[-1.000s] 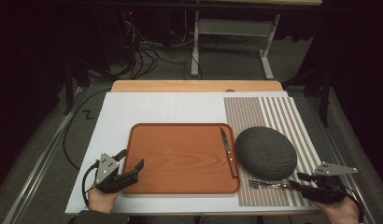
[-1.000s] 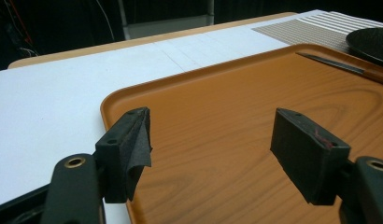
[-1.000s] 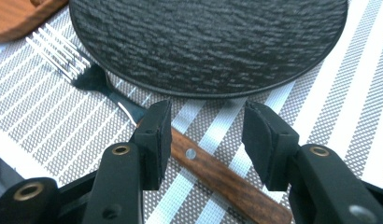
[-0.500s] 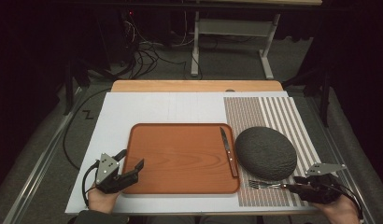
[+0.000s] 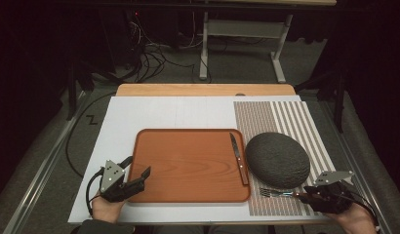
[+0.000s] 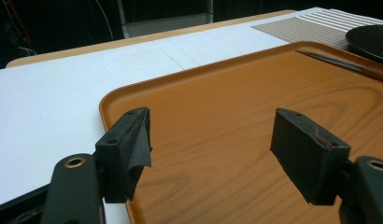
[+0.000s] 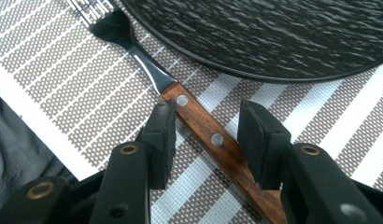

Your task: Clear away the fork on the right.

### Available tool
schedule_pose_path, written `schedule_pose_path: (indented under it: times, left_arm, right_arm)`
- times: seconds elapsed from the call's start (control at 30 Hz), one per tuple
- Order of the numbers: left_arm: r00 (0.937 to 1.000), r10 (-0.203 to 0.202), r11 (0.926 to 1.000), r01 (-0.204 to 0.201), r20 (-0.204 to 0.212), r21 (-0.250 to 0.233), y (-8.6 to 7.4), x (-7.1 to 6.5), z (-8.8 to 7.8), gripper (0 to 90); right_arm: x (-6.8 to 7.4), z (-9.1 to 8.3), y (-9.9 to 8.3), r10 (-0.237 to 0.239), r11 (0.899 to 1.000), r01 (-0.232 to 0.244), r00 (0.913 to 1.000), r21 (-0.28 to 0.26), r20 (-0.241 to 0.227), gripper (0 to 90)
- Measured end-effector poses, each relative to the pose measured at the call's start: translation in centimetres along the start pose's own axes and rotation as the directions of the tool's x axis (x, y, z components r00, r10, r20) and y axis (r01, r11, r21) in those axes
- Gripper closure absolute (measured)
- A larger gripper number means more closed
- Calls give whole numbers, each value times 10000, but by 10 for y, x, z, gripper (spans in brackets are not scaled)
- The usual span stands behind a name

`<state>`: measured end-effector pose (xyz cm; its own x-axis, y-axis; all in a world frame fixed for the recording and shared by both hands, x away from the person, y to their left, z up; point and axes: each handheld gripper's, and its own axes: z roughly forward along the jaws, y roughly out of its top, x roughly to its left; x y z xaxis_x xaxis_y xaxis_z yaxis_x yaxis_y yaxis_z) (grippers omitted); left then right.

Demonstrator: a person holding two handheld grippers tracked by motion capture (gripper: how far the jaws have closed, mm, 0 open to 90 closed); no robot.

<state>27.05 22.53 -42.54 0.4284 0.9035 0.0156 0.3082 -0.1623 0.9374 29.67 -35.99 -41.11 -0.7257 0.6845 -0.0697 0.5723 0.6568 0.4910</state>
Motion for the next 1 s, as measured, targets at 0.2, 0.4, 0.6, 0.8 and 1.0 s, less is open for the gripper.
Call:
schedule_pose_path:
  times: [0.2, 0.4, 0.6, 0.8, 1.0]
  left_arm:
    - [10000, 2, 10000, -2, 11, 9, 0, 0, 0, 288]
    - [10000, 8, 10000, -8, 8, 20, 0, 0, 0, 288]
    - [9999, 3, 10000, -3, -123, 24, 0, 1, 0, 282]
    - [9999, 8, 10000, -7, -110, 30, 0, 1, 0, 283]
    - [10000, 9, 10000, -8, -97, 36, 0, 0, 0, 282]
  right_arm:
    - [2, 2, 2, -606, 9978, 615, 9975, 236, -368, 618]
    - [3, 2, 3, -1067, 9937, 1084, 9926, 271, -579, 665]
    - [6, 3, 6, -1650, 9855, 1680, 9814, 233, -980, 726]
    - [10, 5, 11, -2066, 9772, 2109, 9712, 240, -1188, 768]
    - [11, 7, 13, -2350, 9706, 2397, 9642, 241, -1231, 775]
